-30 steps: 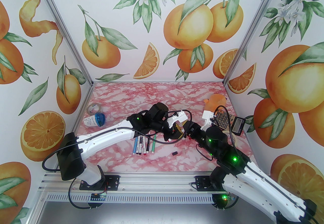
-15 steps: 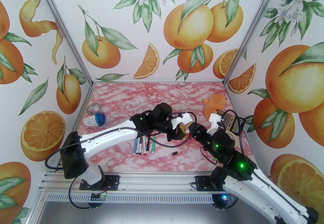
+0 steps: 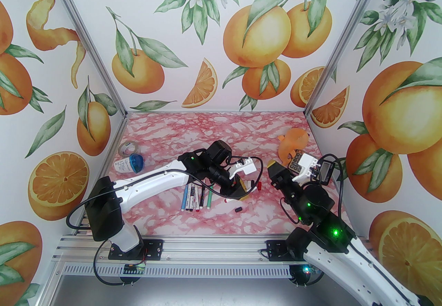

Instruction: Open the pen caps

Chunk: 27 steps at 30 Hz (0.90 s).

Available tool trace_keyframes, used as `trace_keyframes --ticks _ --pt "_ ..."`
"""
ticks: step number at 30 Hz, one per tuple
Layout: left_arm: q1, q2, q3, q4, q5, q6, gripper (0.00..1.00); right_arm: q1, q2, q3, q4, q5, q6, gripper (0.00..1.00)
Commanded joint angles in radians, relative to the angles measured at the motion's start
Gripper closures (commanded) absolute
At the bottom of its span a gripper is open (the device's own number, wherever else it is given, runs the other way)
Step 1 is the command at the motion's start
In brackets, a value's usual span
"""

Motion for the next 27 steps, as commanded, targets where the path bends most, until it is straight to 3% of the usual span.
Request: trace_keyframes --ticks 1,11,27 --pt "0.02 -0.062 -0.024 0.023 -0.087 -0.012 1.0 -0.004 0.041 0.037 -0.098 0.022 -0.034 0.9" --pt "0.047 -0.208 -0.076 0.078 -0.31 -0.005 0.99 -0.004 0.232 0.091 -0.393 -0.108 -0.1 0.88" --pt "0.091 -0.245 -0.091 0.084 -0.355 -0.005 0.98 0.0 0.451 -0.036 -0.417 -0.259 -0.154 0.82"
